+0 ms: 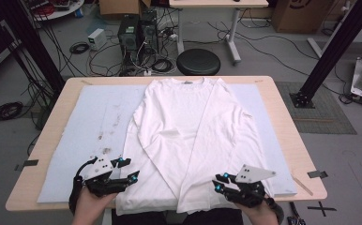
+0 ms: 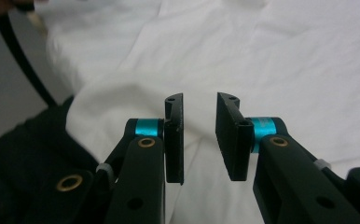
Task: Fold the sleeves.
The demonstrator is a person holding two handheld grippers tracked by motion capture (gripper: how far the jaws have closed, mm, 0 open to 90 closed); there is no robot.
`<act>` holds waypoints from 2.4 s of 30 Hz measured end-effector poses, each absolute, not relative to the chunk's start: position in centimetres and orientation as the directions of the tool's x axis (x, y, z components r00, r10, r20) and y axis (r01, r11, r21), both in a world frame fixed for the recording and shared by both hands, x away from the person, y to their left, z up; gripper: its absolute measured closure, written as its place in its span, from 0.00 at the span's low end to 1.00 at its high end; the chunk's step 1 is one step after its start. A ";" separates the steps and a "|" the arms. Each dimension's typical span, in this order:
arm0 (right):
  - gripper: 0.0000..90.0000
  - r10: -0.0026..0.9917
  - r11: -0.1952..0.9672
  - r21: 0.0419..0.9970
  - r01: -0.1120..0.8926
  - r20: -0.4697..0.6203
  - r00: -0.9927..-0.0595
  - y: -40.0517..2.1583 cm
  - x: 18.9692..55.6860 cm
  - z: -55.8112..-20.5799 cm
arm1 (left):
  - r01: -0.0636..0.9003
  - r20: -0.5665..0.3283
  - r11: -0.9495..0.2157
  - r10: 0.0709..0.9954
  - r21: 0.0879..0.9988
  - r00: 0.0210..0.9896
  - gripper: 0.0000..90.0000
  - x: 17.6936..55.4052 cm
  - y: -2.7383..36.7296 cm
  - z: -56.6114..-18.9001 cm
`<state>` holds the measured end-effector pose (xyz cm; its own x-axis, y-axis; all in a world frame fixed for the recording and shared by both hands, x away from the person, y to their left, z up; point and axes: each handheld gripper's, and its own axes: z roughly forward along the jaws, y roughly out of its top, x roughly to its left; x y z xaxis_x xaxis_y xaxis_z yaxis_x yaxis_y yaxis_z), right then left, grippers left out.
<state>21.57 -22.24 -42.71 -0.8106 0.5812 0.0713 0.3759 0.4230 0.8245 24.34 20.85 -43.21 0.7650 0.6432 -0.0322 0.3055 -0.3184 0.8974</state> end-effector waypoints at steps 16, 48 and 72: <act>1.00 0.531 0.569 0.749 0.339 -0.020 -0.847 -19.5 20.9 -44.3 | 0.312 -0.034 -0.330 0.636 0.891 0.771 0.48 24.4 20.6 -43.5; 0.61 0.869 0.170 0.869 0.464 0.090 -0.486 -32.0 25.8 -41.0 | 0.373 -0.053 -0.274 0.739 0.886 0.671 0.45 25.8 21.2 -43.8; 0.45 0.896 0.120 0.835 0.537 0.142 -0.422 -36.1 26.3 -43.2 | 0.313 -0.025 -0.275 0.714 0.909 0.700 0.36 26.3 21.8 -43.8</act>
<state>26.32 -36.09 -43.22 -0.4218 0.8955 0.1421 0.5368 0.1203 0.8351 26.32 21.82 -43.83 0.6999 0.7138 -0.0254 0.3134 -0.2750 0.9089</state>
